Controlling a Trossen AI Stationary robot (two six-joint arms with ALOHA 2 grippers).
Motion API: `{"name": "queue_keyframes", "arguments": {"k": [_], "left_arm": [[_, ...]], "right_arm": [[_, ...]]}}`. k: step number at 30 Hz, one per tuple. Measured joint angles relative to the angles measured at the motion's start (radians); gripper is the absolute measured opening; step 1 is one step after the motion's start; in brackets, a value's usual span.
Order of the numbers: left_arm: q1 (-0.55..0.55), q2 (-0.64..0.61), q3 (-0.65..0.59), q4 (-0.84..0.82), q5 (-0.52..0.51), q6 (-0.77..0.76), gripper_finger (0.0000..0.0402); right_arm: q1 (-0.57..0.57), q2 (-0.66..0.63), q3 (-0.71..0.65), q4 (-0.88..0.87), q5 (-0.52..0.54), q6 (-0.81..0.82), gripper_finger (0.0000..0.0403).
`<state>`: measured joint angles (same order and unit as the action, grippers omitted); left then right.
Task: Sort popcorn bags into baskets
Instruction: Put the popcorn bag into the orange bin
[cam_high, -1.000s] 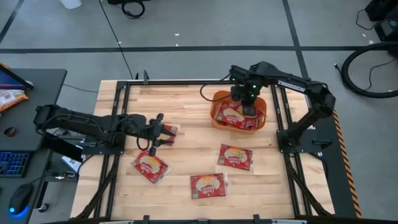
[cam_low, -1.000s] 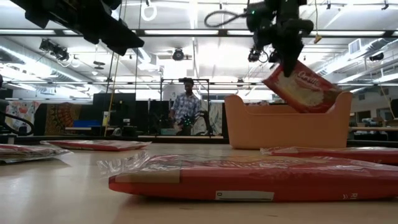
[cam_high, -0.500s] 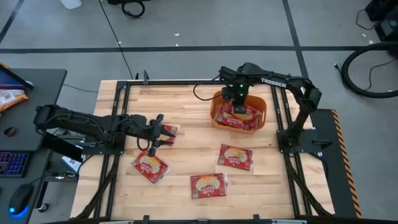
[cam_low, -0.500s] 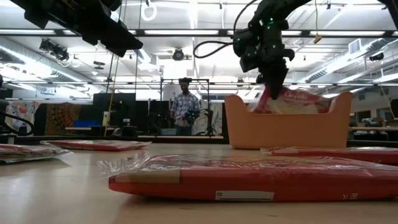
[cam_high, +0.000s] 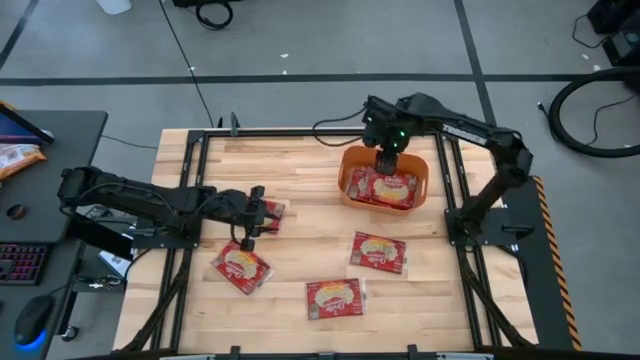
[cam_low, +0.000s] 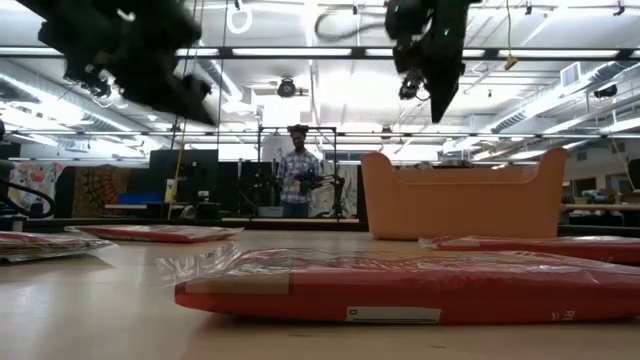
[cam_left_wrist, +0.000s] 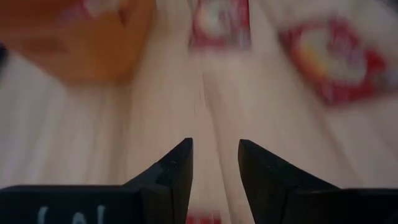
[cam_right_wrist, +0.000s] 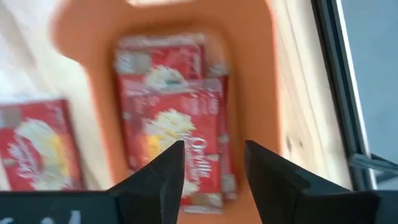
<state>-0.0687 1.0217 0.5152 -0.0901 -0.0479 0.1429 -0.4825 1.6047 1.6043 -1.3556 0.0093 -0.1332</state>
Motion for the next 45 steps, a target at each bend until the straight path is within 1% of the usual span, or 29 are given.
{"name": "queue_keyframes", "arguments": {"k": [4,6,9,11,16,19,21,24,27,32,38,41,43,45], "left_arm": [[-0.001,0.027,0.0,-0.172,-0.002,-0.001,0.0132],[-0.001,0.041,0.0,-0.226,-0.029,-0.008,0.0132],[-0.002,0.077,0.0,-0.239,-0.118,-0.051,0.0136],[-0.01,0.102,0.0,-0.249,-0.139,-0.053,0.0143],[-0.044,0.171,0.0,-0.283,-0.152,-0.057,0.0169],[-0.076,0.208,0.002,-0.311,-0.223,-0.051,0.0173],[-0.1,0.225,0.002,-0.326,-0.264,-0.043,0.0172],[-0.138,0.248,0.002,-0.354,-0.287,-0.019,0.0172],[-0.178,0.27,0.002,-0.392,-0.337,-0.003,0.0172],[-0.226,0.315,0.003,-0.385,-0.42,-0.007,0.0172],[-0.249,0.378,0.006,-0.383,-0.467,-0.025,0.0172],[-0.25,0.412,0.008,-0.378,-0.512,-0.031,0.0171],[-0.25,0.425,0.008,-0.377,-0.529,-0.034,0.0166],[-0.25,0.429,0.008,-0.378,-0.53,-0.035,0.0151]], "right_arm": [[0.091,-0.099,-0.102,0.149,-0.002,0.075,0.017],[0.141,-0.139,-0.15,0.227,-0.002,0.122,0.017],[0.22,-0.182,-0.211,0.336,0.011,0.171,0.017],[0.269,-0.201,-0.246,0.399,0.039,0.176,0.0169],[0.366,-0.225,-0.355,0.57,0.129,0.175,0.0169],[0.404,-0.224,-0.422,0.672,0.157,0.165,0.0169],[0.425,-0.22,-0.457,0.725,0.163,0.159,0.0169],[0.448,-0.217,-0.505,0.793,0.164,0.157,0.0169],[0.467,-0.217,-0.537,0.845,0.185,0.157,0.0169],[0.488,-0.217,-0.583,0.92,0.208,0.137,0.0169],[0.495,-0.217,-0.608,0.973,0.207,0.131,0.0169],[0.502,-0.217,-0.618,0.991,0.204,0.13,0.0169],[0.507,-0.217,-0.624,1.005,0.184,0.13,0.0169],[0.514,-0.217,-0.631,1.024,0.16,0.13,0.0169]]}}
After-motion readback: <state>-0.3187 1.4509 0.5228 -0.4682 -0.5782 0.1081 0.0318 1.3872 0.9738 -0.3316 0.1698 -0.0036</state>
